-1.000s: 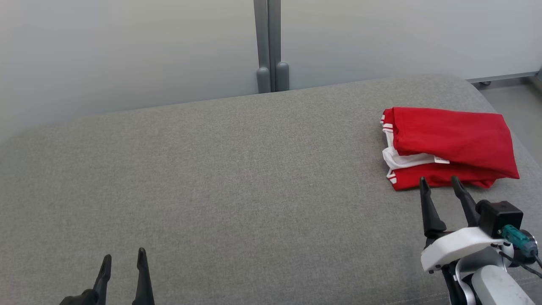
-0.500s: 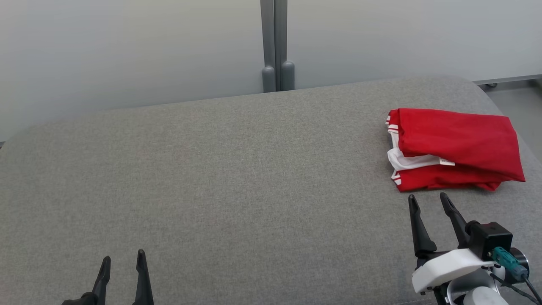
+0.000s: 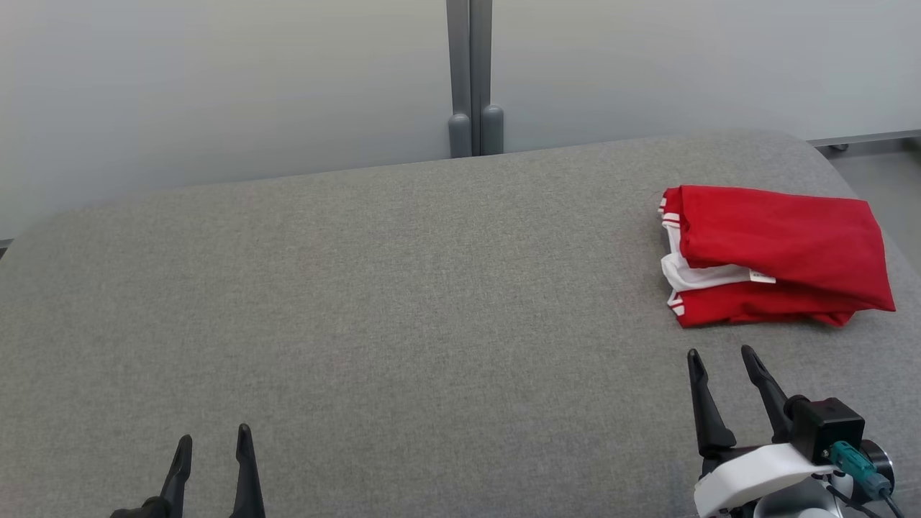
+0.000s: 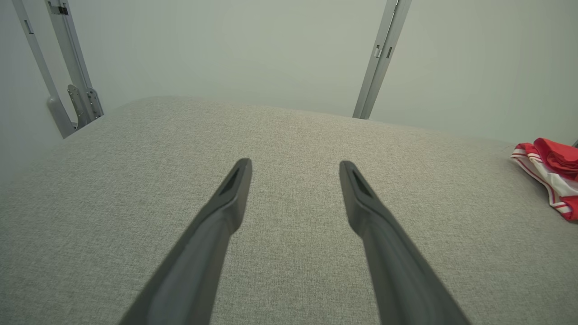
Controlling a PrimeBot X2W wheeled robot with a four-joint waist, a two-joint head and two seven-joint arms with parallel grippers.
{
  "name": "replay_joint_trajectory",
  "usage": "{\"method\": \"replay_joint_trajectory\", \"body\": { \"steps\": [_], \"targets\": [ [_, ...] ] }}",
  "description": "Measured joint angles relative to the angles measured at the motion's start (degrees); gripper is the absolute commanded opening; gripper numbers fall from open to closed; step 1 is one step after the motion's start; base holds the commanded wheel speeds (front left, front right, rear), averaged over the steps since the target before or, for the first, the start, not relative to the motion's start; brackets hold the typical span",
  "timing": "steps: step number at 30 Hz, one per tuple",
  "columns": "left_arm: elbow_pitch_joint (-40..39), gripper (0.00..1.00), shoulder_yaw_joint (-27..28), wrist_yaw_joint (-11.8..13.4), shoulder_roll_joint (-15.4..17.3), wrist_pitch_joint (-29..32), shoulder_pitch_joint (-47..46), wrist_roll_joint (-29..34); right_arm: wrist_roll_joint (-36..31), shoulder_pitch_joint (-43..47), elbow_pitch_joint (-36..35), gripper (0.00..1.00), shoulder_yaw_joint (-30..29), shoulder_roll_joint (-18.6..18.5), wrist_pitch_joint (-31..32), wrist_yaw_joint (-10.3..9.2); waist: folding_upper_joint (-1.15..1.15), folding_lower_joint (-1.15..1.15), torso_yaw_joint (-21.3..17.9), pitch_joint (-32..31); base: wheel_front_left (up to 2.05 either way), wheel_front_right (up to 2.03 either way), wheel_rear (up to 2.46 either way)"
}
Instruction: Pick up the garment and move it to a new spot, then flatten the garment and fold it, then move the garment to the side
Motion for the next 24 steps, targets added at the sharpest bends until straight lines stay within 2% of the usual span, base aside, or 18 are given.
{"method": "replay_joint_trajectory", "body": {
  "steps": [24],
  "targets": [
    [0.02,1.00,-1.01,0.01,-0.03,-0.14,0.24,0.60,-1.58,2.25,-1.77,1.00,-0.53,1.41,0.00,0.00,0.00,0.00,0.54,-0.09,0.00,0.00,0.00]
  ]
}}
